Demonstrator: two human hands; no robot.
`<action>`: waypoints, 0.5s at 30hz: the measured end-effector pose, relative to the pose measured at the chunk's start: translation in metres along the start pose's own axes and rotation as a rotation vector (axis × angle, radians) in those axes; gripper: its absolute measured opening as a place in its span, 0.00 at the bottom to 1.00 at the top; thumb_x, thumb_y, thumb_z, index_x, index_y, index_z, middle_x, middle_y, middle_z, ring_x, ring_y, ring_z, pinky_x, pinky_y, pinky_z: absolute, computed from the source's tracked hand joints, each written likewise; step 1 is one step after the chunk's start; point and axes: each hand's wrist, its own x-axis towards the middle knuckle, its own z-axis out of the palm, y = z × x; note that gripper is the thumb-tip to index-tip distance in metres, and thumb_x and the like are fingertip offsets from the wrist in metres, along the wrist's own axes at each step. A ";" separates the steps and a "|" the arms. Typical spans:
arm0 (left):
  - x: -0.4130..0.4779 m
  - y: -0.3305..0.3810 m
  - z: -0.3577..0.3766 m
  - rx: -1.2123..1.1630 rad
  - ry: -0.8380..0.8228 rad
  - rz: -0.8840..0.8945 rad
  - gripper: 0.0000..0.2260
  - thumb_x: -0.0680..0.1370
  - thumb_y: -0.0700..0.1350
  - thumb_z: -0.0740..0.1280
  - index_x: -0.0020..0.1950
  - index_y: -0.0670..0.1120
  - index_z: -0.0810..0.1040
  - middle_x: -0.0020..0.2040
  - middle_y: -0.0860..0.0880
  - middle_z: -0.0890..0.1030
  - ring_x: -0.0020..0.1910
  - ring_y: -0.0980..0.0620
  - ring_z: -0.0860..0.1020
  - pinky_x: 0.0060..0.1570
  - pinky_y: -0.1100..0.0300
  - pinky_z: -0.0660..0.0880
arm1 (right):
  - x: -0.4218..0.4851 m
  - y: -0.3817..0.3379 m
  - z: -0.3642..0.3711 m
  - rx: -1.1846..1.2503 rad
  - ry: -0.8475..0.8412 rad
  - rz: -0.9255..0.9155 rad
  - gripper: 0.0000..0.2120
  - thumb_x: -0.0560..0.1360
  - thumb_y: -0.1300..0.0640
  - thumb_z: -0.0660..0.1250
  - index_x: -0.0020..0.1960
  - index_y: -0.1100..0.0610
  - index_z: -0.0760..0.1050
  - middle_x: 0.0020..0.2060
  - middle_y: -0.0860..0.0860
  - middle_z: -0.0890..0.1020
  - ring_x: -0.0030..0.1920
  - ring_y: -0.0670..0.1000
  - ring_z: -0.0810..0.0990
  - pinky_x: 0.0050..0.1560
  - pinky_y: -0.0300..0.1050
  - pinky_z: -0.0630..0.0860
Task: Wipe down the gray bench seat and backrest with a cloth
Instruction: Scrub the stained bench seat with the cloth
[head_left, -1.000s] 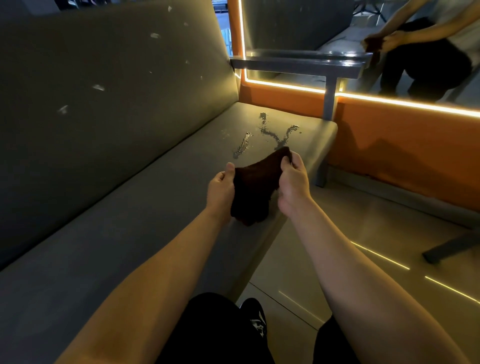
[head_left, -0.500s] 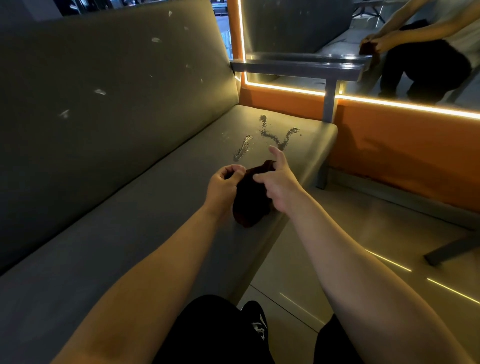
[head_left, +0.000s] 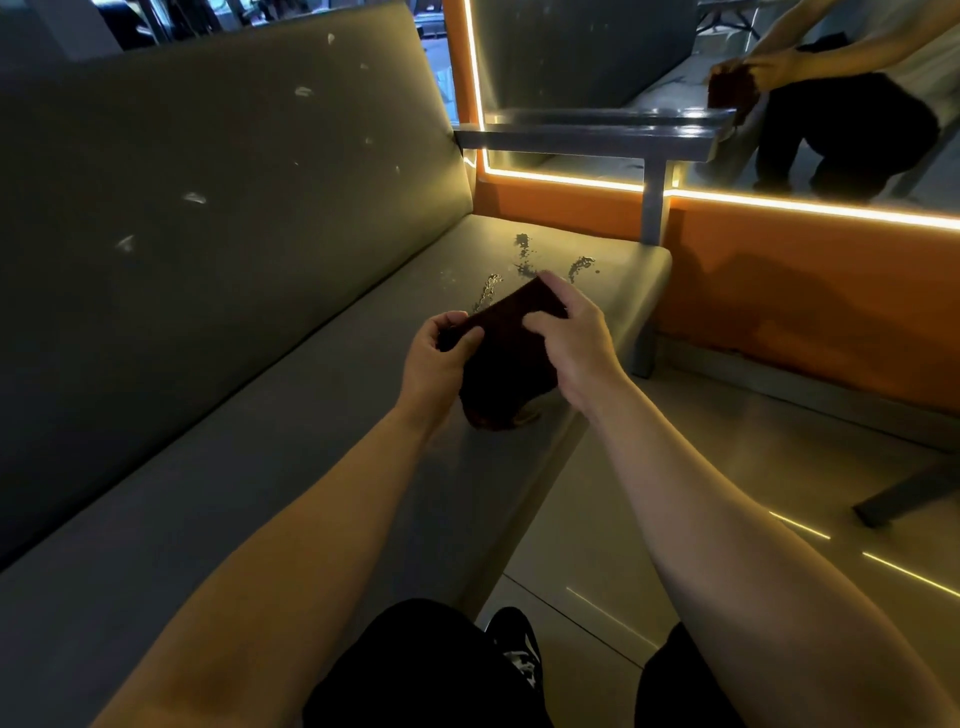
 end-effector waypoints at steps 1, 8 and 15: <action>0.002 -0.002 -0.003 0.118 -0.039 0.010 0.14 0.77 0.49 0.75 0.61 0.52 0.77 0.62 0.46 0.77 0.58 0.49 0.81 0.54 0.55 0.81 | 0.000 -0.001 -0.003 -0.157 -0.057 -0.040 0.34 0.77 0.67 0.69 0.78 0.47 0.65 0.70 0.49 0.70 0.66 0.52 0.72 0.61 0.51 0.81; 0.005 -0.012 -0.003 0.996 -0.043 0.186 0.17 0.78 0.55 0.72 0.61 0.46 0.83 0.55 0.51 0.66 0.57 0.51 0.61 0.60 0.59 0.67 | 0.010 0.011 -0.004 -0.975 -0.007 -0.228 0.22 0.78 0.71 0.62 0.70 0.60 0.75 0.67 0.58 0.72 0.69 0.59 0.65 0.68 0.46 0.66; 0.012 0.005 -0.006 0.862 0.050 0.125 0.14 0.77 0.58 0.71 0.44 0.47 0.80 0.42 0.52 0.80 0.47 0.48 0.80 0.46 0.49 0.79 | 0.014 0.026 -0.011 -0.931 0.163 -0.246 0.14 0.84 0.57 0.62 0.65 0.61 0.79 0.64 0.56 0.76 0.67 0.58 0.70 0.67 0.49 0.67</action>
